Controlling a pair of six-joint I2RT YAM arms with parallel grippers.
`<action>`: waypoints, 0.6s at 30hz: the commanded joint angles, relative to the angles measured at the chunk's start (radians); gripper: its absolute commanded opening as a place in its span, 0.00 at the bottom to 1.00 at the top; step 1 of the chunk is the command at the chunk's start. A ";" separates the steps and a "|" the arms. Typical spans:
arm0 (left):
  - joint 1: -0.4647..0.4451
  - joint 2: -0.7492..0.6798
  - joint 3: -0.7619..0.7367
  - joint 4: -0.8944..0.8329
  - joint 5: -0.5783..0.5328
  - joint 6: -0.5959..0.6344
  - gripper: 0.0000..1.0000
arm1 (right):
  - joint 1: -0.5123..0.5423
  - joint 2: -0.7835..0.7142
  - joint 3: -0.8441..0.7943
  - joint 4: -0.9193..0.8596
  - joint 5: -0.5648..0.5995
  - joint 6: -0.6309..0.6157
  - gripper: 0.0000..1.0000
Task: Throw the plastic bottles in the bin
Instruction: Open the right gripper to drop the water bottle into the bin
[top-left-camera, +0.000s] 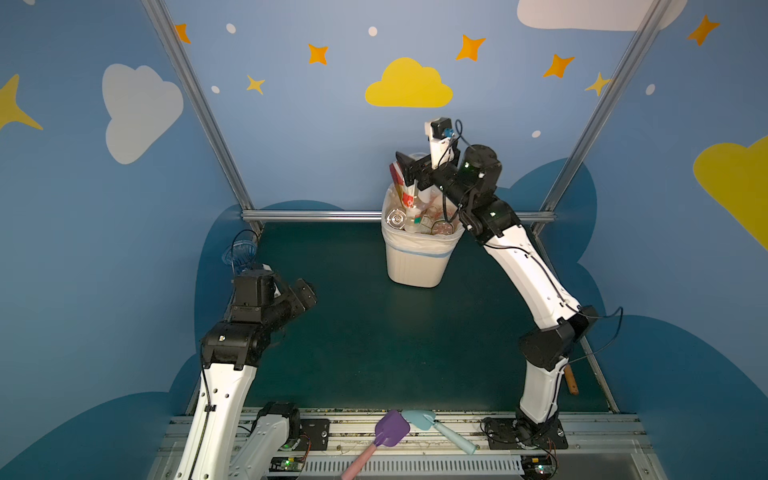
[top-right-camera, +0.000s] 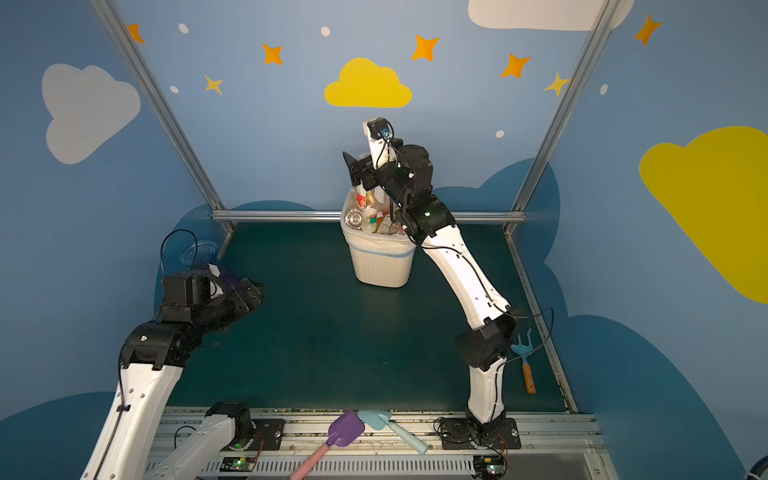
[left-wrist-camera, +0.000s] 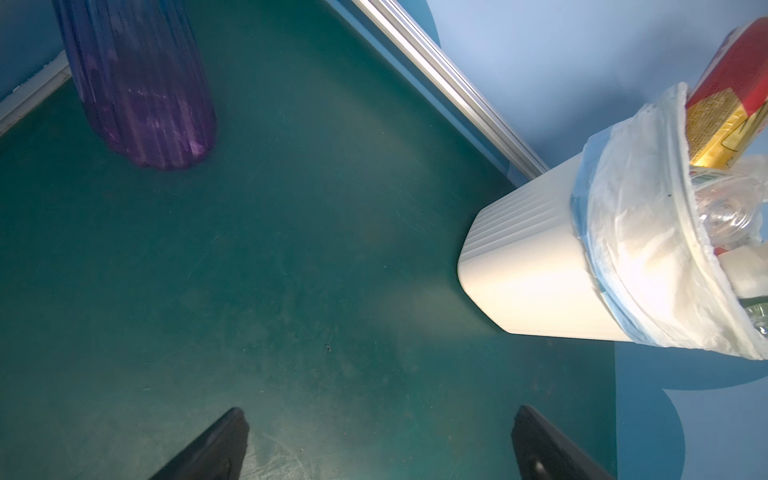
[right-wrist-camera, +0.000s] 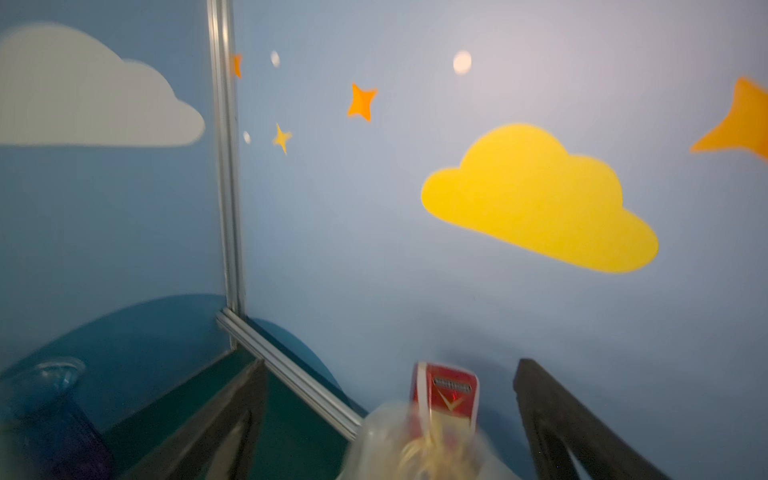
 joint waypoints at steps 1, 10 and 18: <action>0.004 -0.004 0.026 -0.011 -0.004 0.026 1.00 | -0.016 -0.091 -0.032 -0.062 0.066 0.023 0.94; 0.005 0.008 0.012 0.014 0.025 0.009 1.00 | -0.030 -0.362 -0.236 0.058 0.083 0.078 0.94; 0.005 0.036 0.013 0.002 0.031 0.017 1.00 | -0.084 -0.486 -0.299 -0.226 0.171 0.211 0.94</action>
